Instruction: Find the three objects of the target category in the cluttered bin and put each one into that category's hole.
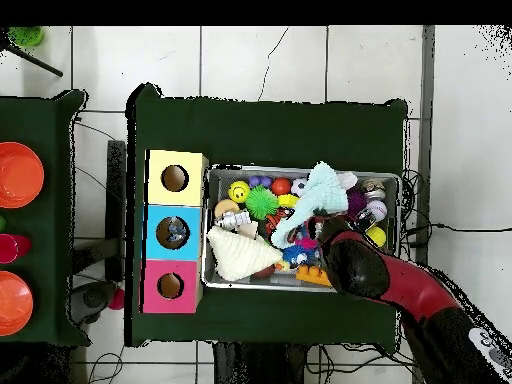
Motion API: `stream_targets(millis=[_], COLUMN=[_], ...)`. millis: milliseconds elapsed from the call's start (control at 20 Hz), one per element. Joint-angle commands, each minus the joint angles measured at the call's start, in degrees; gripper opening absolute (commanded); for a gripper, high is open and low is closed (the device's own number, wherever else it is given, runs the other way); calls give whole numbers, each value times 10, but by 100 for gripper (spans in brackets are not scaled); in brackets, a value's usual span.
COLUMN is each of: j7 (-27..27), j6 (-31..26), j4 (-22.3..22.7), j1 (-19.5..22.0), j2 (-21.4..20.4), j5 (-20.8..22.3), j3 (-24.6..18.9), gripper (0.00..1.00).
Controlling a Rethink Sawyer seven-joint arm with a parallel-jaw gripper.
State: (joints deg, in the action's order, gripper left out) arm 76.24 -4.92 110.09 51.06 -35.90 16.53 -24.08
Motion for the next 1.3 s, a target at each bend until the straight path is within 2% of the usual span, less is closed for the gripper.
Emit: stream_targets(millis=[50, 250, 350, 500, 1300], j7=[112, 116, 101, 85, 90], j6=[-63, -60, -74, -82, -63], j4=[63, 77, 75, 72, 73], j1=[3, -6, -3, -11, -39], j2=[6, -5, 2, -3, -15], j5=[-53, -71, -73, -69, -65], j3=[-86, -89, -99, -93, -86], gripper=[0, 0, 0, 0, 0])
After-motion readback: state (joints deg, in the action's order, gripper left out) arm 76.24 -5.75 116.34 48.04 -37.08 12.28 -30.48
